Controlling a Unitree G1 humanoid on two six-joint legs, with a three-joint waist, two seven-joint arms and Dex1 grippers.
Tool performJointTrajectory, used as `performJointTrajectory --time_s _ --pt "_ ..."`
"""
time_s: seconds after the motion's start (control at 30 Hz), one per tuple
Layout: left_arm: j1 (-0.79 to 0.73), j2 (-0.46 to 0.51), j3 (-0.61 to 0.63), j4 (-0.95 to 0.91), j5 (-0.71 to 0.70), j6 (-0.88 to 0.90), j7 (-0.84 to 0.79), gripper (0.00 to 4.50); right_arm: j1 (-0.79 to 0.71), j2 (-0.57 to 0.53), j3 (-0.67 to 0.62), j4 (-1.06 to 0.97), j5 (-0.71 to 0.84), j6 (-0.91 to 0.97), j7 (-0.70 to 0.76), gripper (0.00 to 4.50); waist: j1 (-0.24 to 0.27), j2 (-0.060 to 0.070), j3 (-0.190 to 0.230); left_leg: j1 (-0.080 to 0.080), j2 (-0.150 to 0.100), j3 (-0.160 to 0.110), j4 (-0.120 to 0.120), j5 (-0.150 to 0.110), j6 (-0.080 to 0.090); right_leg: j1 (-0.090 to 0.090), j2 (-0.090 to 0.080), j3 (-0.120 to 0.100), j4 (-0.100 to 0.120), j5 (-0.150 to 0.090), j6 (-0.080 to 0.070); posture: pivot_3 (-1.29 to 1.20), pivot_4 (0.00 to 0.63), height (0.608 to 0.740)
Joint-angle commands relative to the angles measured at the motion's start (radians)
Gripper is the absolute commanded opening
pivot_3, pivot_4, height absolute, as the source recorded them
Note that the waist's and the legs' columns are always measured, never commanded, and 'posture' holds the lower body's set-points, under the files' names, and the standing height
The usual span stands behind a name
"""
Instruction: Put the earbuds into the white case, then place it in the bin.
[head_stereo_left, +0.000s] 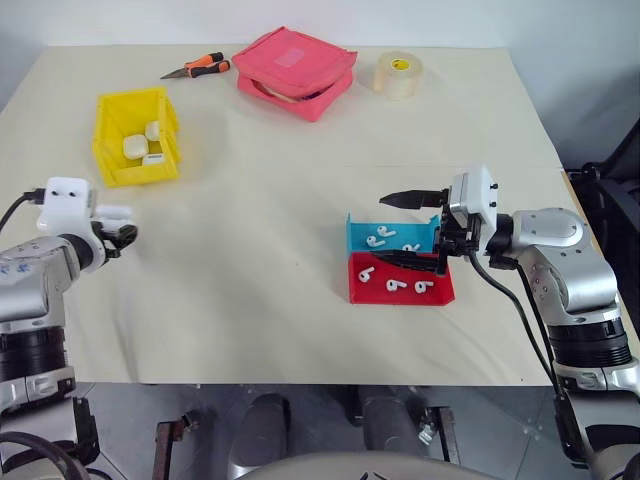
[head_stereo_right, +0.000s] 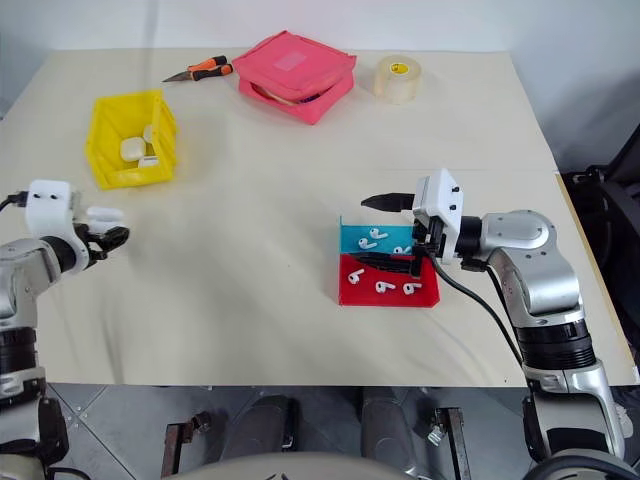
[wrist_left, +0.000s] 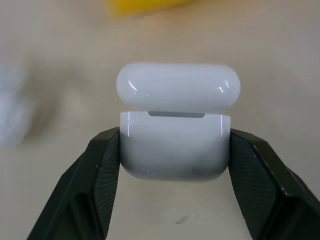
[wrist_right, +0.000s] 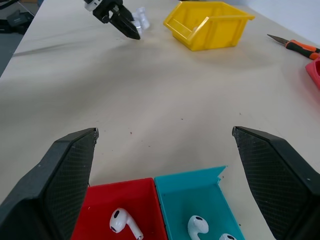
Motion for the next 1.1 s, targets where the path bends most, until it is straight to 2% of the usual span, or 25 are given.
performJointTrajectory --time_s 0.03,0.1,0.2,0.3,0.53,0.87,1.1 --pt "0.019 -0.053 0.012 -0.088 -0.087 -0.324 -0.198 2.8 0.023 -0.021 -0.049 -0.069 0.022 -0.003 -0.02 4.5 0.002 0.0 0.0 0.0 0.0 0.0 0.0 0.0 0.0 0.0 0.0 0.0 0.0 0.0 0.0 0.0 0.15 0.74" --pt "0.014 -0.105 0.005 -0.071 -0.137 -0.541 -0.349 2.8 0.045 -0.028 -0.061 -0.098 0.029 0.003 -0.035 4.5 0.005 0.0 0.0 0.0 0.0 0.001 0.0 0.0 0.0 0.0 -0.001 0.0 -0.001 0.0 0.0 0.0 0.15 0.74" --pt "-0.009 -0.166 -0.005 -0.019 -0.183 -0.71 -0.468 2.8 0.071 -0.03 -0.073 -0.131 0.033 0.009 -0.058 4.5 0.0 0.0 0.0 -0.001 0.0 0.002 0.002 -0.001 0.001 0.0 0.0 0.0 -0.001 0.0 0.0 0.0 0.15 0.74" --pt "-0.042 -0.223 -0.032 0.052 -0.25 -0.808 -0.62 2.8 0.11 -0.032 -0.092 -0.186 0.042 0.025 -0.093 4.5 -0.001 0.0 0.0 0.0 0.0 0.003 0.002 -0.001 0.002 0.001 0.001 0.001 -0.001 0.0 0.0 0.0 0.15 0.74" --pt "-0.123 -0.268 -0.095 0.194 -0.332 -0.856 -0.864 2.8 0.21 -0.043 -0.143 -0.305 0.057 0.06 -0.173 4.5 0.003 0.0 0.0 -0.001 0.001 0.003 0.007 -0.004 0.006 0.001 0.002 0.002 0.0 0.0 0.0 0.0 0.15 0.74" --pt "-0.25 -0.424 -0.139 0.371 -0.334 -0.999 -1.018 2.8 0.299 -0.058 -0.176 -0.43 0.074 0.124 -0.262 4.5 0.013 0.0 0.0 -0.003 0.0 0.003 0.013 -0.007 0.012 0.003 0.002 0.002 -0.002 0.001 0.002 0.0 0.15 0.74" --pt "-0.275 -0.512 -0.194 0.487 -0.313 -1.126 -1.152 2.8 0.354 -0.065 -0.181 -0.531 0.087 0.197 -0.338 4.5 0.019 0.0 0.0 -0.002 0.0 0.003 0.013 -0.008 0.014 0.003 0.003 0.003 -0.002 0.001 0.002 0.0 0.15 0.74"
